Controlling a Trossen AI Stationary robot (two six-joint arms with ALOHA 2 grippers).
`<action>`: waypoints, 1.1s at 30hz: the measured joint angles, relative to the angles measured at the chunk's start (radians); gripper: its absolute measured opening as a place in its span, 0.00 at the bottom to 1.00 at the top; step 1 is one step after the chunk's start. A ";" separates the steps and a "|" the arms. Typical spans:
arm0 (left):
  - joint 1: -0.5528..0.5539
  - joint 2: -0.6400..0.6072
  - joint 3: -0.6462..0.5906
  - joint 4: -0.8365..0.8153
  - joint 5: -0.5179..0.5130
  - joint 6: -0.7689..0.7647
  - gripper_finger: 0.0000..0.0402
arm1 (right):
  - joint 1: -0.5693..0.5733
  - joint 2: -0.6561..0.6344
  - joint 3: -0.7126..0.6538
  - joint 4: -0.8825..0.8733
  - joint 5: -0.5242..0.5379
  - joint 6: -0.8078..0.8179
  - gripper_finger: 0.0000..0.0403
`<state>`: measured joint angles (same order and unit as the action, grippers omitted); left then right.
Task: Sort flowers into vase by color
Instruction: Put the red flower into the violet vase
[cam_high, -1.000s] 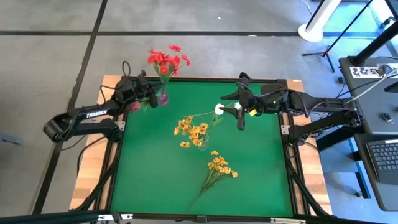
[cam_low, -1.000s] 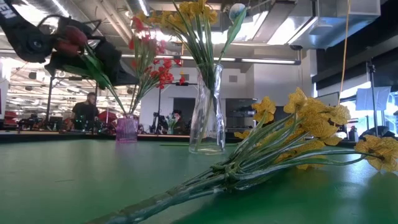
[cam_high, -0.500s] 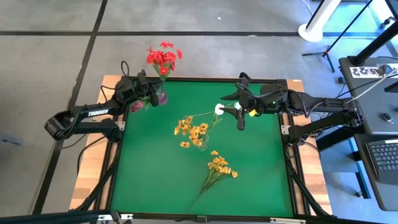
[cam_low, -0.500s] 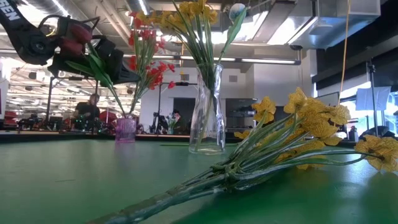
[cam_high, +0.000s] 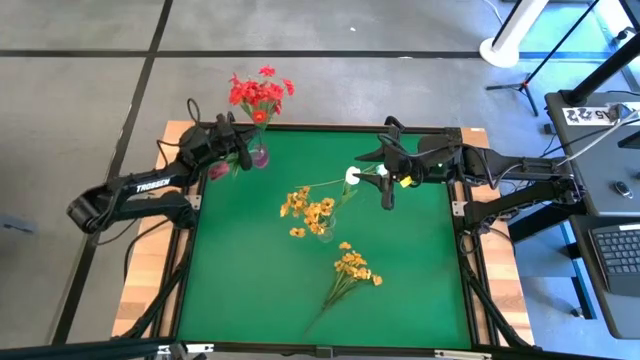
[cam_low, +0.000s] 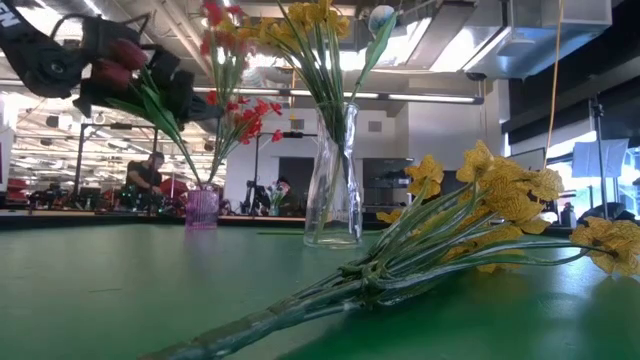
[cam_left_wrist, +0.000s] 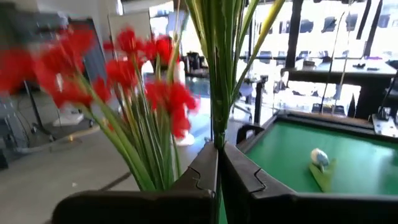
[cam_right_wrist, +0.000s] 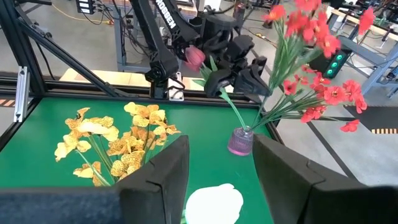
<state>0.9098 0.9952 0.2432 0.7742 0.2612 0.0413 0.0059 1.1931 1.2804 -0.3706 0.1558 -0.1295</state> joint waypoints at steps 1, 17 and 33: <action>0.002 -0.019 0.000 -0.005 0.000 0.009 0.00 | 0.000 0.000 0.000 0.000 0.000 0.000 0.43; 0.037 -0.099 0.001 -0.172 0.013 0.018 0.00 | 0.000 0.000 0.000 0.000 0.000 -0.002 0.43; 0.007 -0.098 0.001 -0.209 -0.007 0.013 0.00 | 0.000 0.000 0.000 0.001 -0.010 -0.001 0.43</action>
<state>0.9169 0.8974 0.2440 0.5648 0.2542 0.0545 0.0063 1.1931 1.2804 -0.3696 0.1455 -0.1307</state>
